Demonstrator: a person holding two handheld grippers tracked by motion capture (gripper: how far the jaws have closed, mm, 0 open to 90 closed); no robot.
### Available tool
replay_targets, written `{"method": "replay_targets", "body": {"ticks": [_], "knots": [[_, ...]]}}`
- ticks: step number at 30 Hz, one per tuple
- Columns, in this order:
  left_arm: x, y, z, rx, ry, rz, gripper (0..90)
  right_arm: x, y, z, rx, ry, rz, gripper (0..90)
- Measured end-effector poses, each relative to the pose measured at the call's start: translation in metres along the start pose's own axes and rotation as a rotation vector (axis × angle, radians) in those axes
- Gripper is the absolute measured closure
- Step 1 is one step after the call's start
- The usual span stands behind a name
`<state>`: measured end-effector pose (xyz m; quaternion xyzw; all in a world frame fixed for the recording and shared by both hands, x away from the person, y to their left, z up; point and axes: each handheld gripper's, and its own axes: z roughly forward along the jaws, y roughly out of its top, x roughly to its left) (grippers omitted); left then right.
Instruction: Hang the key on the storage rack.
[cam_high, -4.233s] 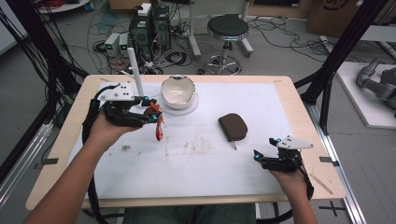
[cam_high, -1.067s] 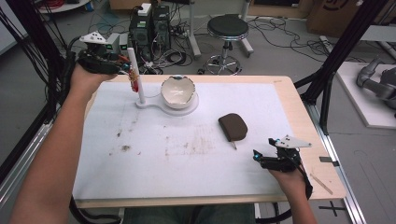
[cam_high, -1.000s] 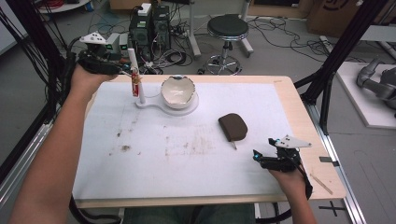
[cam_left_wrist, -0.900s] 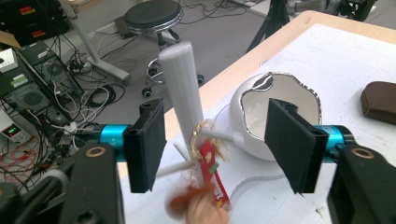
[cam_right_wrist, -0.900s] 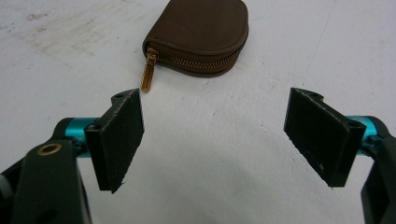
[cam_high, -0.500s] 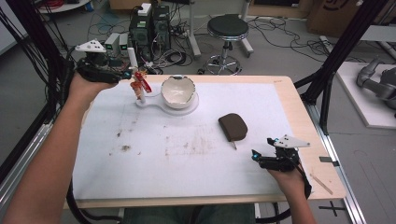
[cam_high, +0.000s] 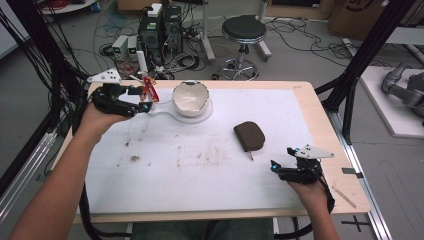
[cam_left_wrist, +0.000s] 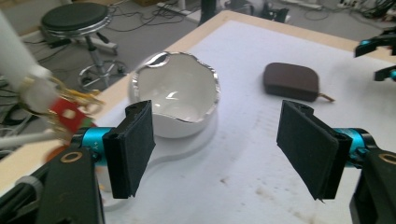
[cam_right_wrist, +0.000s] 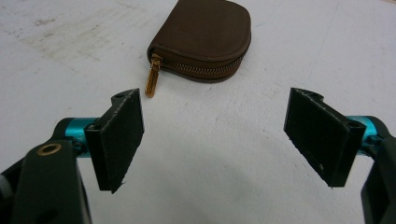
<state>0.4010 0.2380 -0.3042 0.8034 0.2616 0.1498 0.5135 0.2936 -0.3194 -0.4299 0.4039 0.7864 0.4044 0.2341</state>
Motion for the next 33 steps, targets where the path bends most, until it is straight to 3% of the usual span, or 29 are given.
{"method": "replay_targets", "body": {"ticks": [17, 21, 33], "knots": [[-0.057, -0.054, 0.031, 0.011, -0.194, -0.011, 23.6, 0.0, 0.001, 0.002, -0.007, 0.01, -0.006, 20.2], [-0.064, -0.068, 0.035, 0.025, -0.216, -0.019, 23.6, 0.0, 0.001, 0.002, -0.006, 0.012, -0.007, 20.2], [-0.074, -0.099, 0.036, 0.004, -0.222, -0.038, 22.1, 0.002, 0.003, 0.007, 0.002, 0.021, -0.014, 20.2]]}}
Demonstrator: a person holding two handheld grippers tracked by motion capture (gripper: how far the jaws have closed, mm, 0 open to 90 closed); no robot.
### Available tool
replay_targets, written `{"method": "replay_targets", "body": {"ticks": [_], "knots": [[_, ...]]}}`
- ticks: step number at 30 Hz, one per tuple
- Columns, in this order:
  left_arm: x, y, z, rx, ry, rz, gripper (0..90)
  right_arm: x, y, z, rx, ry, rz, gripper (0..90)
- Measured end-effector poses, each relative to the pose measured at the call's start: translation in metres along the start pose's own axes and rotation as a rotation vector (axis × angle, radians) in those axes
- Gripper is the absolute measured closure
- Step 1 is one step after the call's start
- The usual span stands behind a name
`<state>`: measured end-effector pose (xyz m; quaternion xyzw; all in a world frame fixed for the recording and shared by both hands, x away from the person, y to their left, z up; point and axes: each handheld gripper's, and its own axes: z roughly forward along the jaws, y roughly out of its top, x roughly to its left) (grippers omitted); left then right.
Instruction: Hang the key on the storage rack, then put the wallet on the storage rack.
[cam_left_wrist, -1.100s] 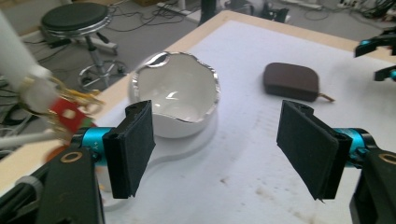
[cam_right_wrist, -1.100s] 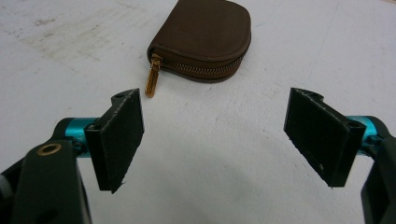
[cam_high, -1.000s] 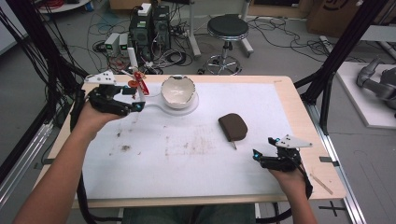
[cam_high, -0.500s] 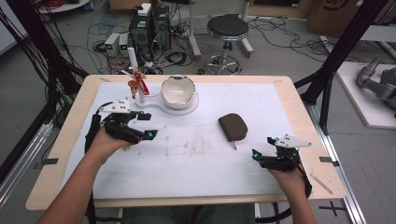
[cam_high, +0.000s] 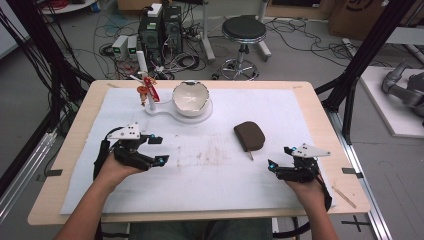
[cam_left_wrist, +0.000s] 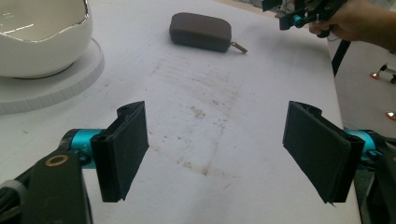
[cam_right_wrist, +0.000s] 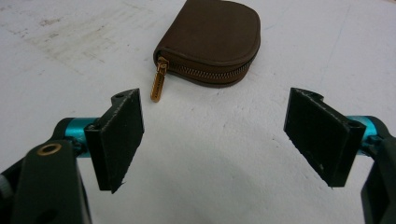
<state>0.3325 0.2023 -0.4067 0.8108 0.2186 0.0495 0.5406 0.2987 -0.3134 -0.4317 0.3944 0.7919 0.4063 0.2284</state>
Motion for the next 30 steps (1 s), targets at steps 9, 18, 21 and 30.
{"method": "replay_targets", "body": {"ticks": [9, 18, 21, 30], "knots": [[0.0, -0.016, 0.002, 0.035, 0.036, 0.018, 20.2, -0.002, -0.001, 0.003, 0.007, -0.005, 0.015, 20.2], [0.001, -0.017, 0.003, 0.045, 0.045, 0.033, 19.7, -0.004, -0.002, 0.002, 0.009, -0.018, 0.03, 20.2], [0.002, -0.017, 0.004, 0.048, 0.05, 0.034, 19.7, -0.003, -0.003, 0.003, 0.01, -0.015, 0.026, 20.2], [0.002, -0.014, -0.001, 0.035, 0.067, 0.041, 19.7, 0.001, -0.001, 0.006, 0.014, 0.0, 0.015, 20.2]]}}
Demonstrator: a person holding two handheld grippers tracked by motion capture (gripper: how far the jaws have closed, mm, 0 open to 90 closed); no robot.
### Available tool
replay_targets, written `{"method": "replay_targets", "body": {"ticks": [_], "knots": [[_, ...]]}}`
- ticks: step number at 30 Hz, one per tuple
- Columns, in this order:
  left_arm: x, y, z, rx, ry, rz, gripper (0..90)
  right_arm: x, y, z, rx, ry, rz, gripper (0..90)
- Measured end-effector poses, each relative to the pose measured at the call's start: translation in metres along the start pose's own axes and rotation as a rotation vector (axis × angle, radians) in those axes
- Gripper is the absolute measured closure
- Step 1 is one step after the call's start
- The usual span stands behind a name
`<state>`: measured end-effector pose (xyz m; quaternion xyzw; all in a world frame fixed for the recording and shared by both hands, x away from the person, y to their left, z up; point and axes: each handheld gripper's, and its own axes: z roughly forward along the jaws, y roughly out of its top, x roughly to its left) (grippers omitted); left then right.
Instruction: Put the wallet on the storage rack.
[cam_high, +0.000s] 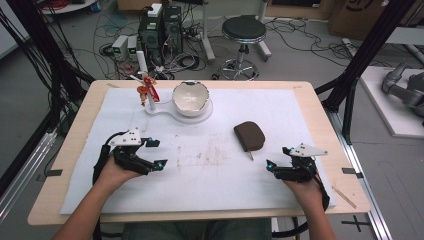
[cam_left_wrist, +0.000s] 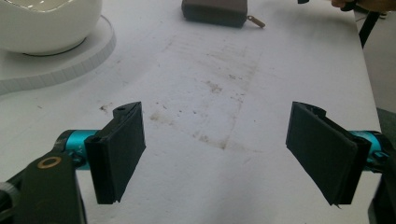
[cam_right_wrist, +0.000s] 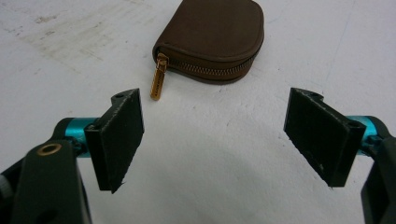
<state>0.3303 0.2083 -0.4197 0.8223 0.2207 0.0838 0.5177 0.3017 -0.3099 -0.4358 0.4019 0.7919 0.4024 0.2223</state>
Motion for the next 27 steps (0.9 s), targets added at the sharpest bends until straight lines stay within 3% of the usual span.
{"method": "replay_targets", "body": {"ticks": [14, 27], "knots": [[0.005, -0.004, -0.013, -0.006, 0.044, -0.013, 19.7, 0.009, 0.003, 0.009, 0.017, 0.025, -0.022, 20.2], [0.006, -0.016, -0.032, -0.002, 0.081, -0.029, 19.7, 0.024, 0.016, 0.036, 0.068, 0.056, -0.061, 20.2]]}}
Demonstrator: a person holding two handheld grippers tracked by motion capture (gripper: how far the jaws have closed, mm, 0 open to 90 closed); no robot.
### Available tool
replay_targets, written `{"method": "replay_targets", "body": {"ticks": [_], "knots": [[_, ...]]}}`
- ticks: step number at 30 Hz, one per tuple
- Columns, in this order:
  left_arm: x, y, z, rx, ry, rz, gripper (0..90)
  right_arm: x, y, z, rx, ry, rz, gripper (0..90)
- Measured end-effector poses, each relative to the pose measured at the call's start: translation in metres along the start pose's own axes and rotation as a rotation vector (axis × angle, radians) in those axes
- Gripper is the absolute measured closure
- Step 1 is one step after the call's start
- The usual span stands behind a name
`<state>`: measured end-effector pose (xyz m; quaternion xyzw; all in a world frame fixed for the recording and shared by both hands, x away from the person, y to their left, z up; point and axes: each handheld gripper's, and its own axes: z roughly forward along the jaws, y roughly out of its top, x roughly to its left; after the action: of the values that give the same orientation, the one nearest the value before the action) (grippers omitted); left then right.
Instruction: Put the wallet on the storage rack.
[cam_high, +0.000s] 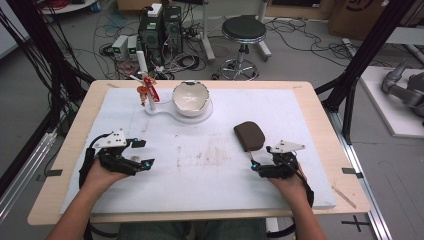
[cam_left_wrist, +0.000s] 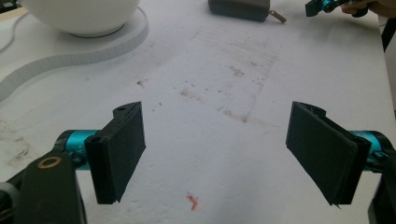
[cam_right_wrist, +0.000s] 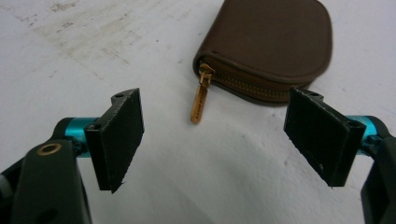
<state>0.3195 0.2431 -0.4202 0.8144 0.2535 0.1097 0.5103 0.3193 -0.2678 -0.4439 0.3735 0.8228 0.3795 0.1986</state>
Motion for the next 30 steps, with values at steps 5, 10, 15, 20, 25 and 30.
{"method": "replay_targets", "body": {"ticks": [5, 10, 15, 20, 25, 30], "knots": [[0.0, -0.004, -0.01, -0.007, 0.021, -0.012, 19.7, 0.006, 0.007, 0.013, 0.034, 0.015, -0.018, 20.4], [0.0, -0.007, -0.015, -0.008, 0.028, -0.014, 19.7, 0.009, 0.009, 0.022, 0.076, 0.017, -0.012, 26.2], [0.001, -0.007, -0.017, -0.006, 0.037, -0.017, 19.7, 0.01, 0.01, 0.028, 0.109, 0.012, 0.003, 36.7], [0.001, -0.008, -0.016, -0.004, 0.034, -0.023, 19.7, 0.011, 0.012, 0.029, 0.107, -0.006, 0.008, 45.0], [0.002, -0.008, -0.016, -0.006, 0.03, -0.028, 20.2, 0.011, 0.013, 0.029, 0.099, -0.034, 0.011, 56.2], [0.003, -0.008, -0.016, -0.006, 0.031, -0.028, 20.2, 0.009, 0.012, 0.029, 0.095, -0.055, 0.024, 65.0]]}}
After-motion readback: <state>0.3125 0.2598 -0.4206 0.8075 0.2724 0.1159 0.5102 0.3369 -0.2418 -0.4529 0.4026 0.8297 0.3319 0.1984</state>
